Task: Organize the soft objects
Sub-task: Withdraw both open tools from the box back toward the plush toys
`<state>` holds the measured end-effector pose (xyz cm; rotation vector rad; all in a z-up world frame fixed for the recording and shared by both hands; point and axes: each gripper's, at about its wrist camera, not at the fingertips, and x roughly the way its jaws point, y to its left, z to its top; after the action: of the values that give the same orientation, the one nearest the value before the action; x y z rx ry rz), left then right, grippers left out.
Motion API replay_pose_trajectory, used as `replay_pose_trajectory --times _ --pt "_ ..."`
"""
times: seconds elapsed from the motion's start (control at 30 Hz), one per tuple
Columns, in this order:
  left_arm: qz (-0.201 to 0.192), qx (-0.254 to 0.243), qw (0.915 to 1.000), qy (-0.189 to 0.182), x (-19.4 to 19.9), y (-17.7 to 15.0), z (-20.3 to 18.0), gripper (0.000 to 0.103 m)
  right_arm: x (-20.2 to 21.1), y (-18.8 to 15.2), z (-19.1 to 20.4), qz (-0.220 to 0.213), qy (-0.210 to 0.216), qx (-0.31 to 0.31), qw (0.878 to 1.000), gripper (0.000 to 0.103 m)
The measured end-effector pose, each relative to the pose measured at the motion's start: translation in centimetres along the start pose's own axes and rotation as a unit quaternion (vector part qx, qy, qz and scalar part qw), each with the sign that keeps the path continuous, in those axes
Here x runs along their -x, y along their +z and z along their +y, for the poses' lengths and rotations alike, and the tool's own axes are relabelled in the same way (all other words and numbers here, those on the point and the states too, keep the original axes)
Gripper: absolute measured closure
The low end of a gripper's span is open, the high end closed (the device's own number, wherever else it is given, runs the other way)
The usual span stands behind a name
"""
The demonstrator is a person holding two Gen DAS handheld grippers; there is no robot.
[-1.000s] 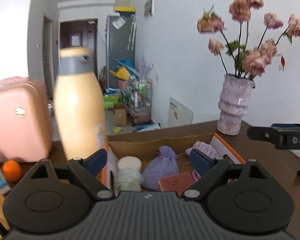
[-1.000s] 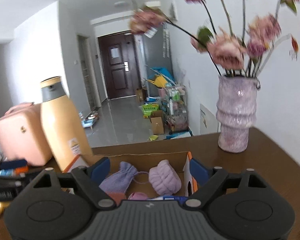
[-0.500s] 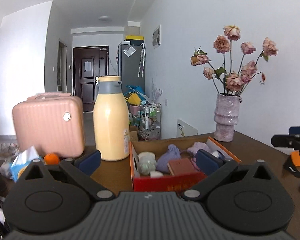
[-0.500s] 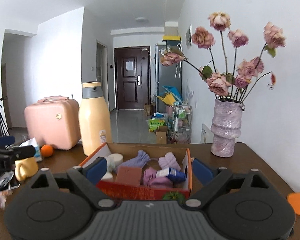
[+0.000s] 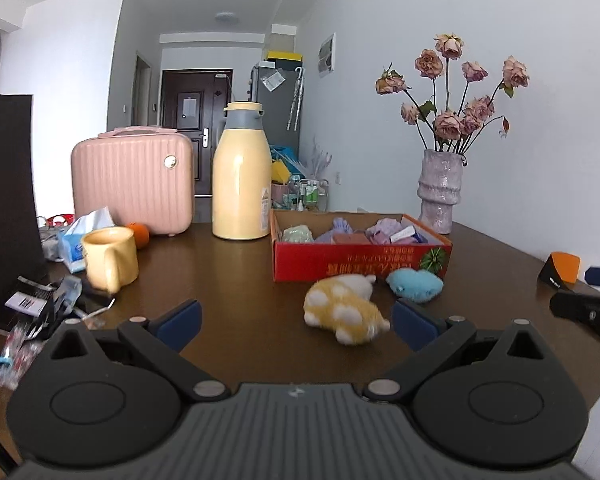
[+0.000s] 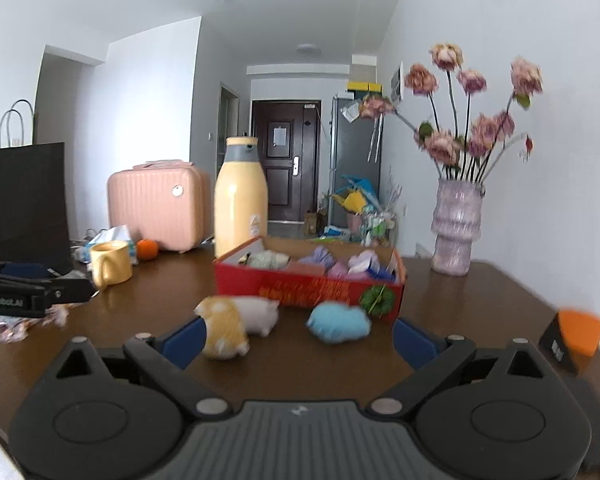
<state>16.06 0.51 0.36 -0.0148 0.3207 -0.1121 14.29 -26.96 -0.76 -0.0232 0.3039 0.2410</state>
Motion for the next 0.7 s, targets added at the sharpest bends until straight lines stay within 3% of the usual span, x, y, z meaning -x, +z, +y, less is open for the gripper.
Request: replay_pose_trajectory --times 0.4,0.57,0.7 --pt "0.013 0.005 0.9999 -0.006 3.3 -3.9 -1.0 0.0 2.9 -4.1 1.4 0.014 0.011 0.004 1.0 0.003" --pt "0.024 0.0 0.9997 -0.011 2.2 -3.8 -1.6 0.0 2.1 -4.2 0.5 0.018 0.004 -0.019 1.0 0.003" --pt "0.054 0.003 0.9984 -0.015 0.1 -4.3 -1.7 0.0 0.9 -4.6 0.1 0.034 0.006 -0.02 0.999 0.003"
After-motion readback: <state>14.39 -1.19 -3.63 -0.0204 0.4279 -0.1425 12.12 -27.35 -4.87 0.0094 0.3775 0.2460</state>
